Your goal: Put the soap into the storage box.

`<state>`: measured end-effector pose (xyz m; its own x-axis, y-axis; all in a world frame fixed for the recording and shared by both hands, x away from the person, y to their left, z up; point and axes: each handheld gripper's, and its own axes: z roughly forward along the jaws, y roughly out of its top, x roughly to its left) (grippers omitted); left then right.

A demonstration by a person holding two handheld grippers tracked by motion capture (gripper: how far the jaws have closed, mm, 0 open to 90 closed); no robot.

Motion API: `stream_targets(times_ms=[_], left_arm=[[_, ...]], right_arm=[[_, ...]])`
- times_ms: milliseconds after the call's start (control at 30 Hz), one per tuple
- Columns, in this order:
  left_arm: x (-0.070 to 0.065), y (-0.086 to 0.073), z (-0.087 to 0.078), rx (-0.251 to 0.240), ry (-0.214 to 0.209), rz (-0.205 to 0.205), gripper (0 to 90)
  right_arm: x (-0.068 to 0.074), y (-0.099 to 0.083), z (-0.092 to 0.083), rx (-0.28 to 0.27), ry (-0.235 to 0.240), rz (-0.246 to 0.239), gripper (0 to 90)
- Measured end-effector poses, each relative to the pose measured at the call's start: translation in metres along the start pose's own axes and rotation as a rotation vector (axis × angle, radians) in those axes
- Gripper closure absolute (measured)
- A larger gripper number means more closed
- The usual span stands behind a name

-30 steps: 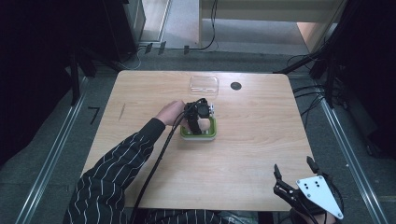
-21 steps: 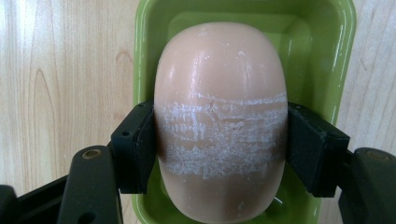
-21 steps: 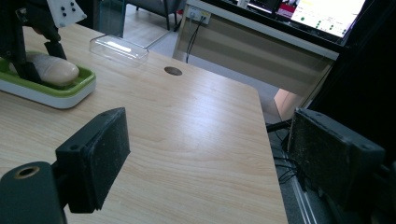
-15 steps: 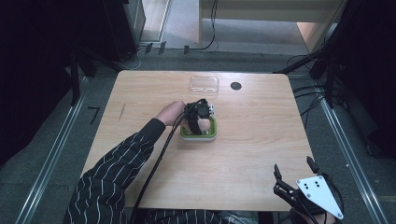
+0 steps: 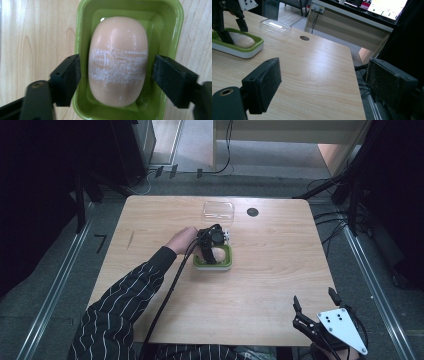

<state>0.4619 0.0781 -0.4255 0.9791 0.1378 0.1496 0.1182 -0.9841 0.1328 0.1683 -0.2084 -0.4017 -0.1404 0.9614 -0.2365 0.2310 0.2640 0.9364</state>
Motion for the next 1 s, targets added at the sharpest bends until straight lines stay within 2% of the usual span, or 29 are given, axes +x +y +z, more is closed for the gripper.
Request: stream_targets(times_ms=[33,67,167,467,767,867,1000], left_arm=[[0.000,0.000,-0.001,0.003,-0.001,-0.001,20.8],[-0.001,-0.001,-0.002,0.001,0.004,-0.020,18.7],[-0.001,-0.001,-0.006,0.005,-0.001,-0.030,14.1],[-0.005,-0.005,-0.017,0.025,-0.014,-0.121,1.9],[-0.016,-0.014,-0.026,0.050,-0.010,-0.195,0.0],[-0.021,-0.018,-0.027,0.057,-0.005,-0.241,0.0],[-0.028,-0.023,-0.030,0.071,-0.006,-0.249,0.0]], right_arm=[[0.000,0.000,0.000,-0.002,-0.001,-0.002,13.4],[0.000,0.000,0.000,-0.002,0.000,-0.001,13.4],[0.000,0.000,0.000,-0.001,0.001,0.000,13.4],[0.001,0.001,0.002,-0.009,0.007,-0.009,13.4],[0.002,0.002,0.003,-0.006,0.013,0.001,13.4],[0.002,0.002,0.003,-0.011,0.013,-0.002,13.4],[0.003,0.002,0.005,-0.015,0.019,-0.004,13.4]])
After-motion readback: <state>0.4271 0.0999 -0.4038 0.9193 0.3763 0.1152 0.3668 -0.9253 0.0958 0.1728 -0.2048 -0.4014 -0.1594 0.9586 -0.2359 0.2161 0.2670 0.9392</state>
